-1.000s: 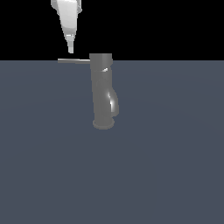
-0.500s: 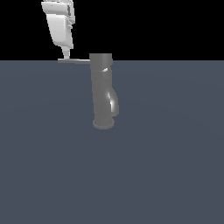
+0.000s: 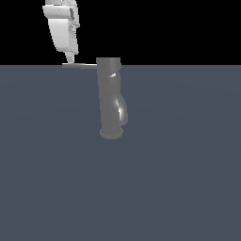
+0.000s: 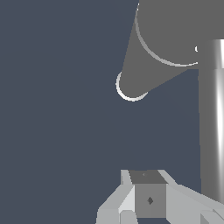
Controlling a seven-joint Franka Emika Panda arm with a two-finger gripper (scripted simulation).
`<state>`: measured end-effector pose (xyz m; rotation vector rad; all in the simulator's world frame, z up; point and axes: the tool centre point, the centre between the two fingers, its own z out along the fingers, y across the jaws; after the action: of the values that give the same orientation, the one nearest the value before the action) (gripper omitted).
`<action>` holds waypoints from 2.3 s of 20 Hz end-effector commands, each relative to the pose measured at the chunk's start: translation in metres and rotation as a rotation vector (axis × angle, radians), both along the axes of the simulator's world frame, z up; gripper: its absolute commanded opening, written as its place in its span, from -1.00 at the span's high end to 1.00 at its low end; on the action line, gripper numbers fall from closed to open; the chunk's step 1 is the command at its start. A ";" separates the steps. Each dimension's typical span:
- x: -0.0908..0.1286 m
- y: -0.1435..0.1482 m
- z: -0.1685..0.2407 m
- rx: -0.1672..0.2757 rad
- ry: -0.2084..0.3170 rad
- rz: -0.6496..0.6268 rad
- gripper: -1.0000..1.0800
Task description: Turn on the faucet by rotating a designated handle.
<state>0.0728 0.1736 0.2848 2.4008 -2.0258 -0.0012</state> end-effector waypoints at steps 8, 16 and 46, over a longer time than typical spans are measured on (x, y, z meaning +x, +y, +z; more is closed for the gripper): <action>-0.020 -0.005 0.000 0.000 0.000 0.000 1.00; -0.040 -0.010 0.000 0.000 0.000 0.000 1.00; -0.104 -0.039 0.000 -0.001 -0.004 -0.001 1.00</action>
<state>-0.0285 0.1443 0.2850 2.4121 -2.0202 0.0046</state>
